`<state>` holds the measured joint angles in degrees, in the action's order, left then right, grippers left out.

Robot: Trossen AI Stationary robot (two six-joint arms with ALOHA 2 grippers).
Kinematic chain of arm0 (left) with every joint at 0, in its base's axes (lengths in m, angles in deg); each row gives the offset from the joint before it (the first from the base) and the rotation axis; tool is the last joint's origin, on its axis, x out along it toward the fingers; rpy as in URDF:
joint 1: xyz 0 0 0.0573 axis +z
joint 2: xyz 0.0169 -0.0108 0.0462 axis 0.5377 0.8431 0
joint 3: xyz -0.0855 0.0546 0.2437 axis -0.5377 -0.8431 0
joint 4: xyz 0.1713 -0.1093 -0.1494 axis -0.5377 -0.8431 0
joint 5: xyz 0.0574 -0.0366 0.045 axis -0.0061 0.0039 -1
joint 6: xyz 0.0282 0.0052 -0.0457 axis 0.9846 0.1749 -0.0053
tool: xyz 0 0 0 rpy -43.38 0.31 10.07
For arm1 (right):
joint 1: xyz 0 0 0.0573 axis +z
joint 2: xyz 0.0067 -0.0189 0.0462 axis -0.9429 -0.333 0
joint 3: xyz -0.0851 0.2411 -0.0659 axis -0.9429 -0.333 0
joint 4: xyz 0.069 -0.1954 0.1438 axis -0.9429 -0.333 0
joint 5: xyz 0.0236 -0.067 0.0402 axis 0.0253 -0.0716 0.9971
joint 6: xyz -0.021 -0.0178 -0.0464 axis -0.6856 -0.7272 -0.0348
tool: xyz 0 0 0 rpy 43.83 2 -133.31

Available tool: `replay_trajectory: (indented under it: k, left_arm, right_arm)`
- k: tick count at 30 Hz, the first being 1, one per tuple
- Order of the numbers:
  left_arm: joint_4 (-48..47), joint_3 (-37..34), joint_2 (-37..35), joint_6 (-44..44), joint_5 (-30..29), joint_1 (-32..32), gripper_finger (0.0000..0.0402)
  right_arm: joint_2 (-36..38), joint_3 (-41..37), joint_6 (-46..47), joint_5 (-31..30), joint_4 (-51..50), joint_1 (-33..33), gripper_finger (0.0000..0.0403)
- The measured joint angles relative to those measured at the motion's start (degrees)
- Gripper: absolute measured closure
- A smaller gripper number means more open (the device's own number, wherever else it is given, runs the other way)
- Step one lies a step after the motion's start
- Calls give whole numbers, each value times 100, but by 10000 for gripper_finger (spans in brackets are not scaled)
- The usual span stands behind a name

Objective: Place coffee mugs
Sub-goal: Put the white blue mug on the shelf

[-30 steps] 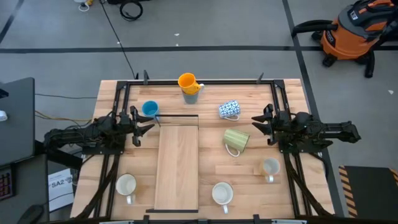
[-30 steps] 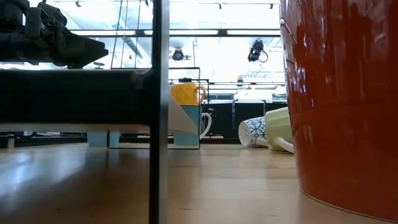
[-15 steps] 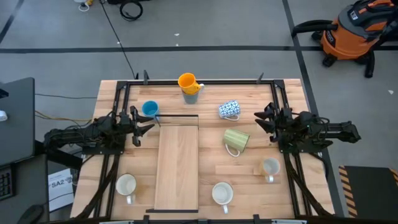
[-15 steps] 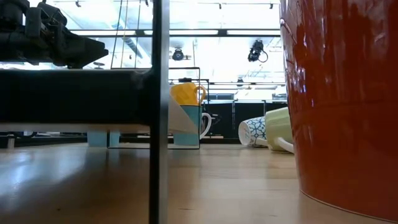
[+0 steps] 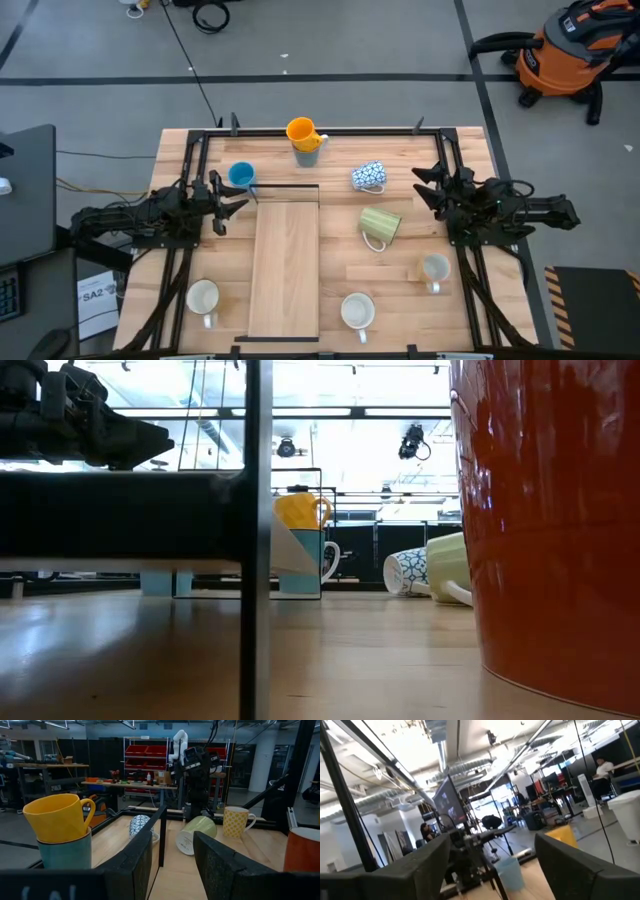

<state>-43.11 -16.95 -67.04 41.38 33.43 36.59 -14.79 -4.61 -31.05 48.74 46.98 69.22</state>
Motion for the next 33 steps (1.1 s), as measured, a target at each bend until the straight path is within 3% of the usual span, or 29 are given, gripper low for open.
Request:
replay_trajectory:
  k: [7,10,14,20,24,28,33]
  left_arm:
    - [0,0,0,0,0,0,251]
    - [0,0,0,0,0,0,251]
    - [0,0,0,0,-1,1,251]
    - [0,0,0,0,-2,1,251]
    - [0,0,-1,1,-1,1,251]
    - [1,0,0,0,-2,0,251]
    - [0,0,0,1,-2,0,251]
  right_arm:
    - [-560,628,-328,-50,-271,0,98]
    - [-1002,991,-530,-601,-685,-2,98]
    - [-1616,1707,-645,-1572,-1930,-84,98]
    - [-2531,2785,-67,-1725,-3964,-601,98]
    - [-3078,3087,240,-1104,-4528,-1172,98]
    - [-3657,3094,331,-104,-4565,-1844,98]
    - [-4279,3092,219,625,-4540,-2614,98]
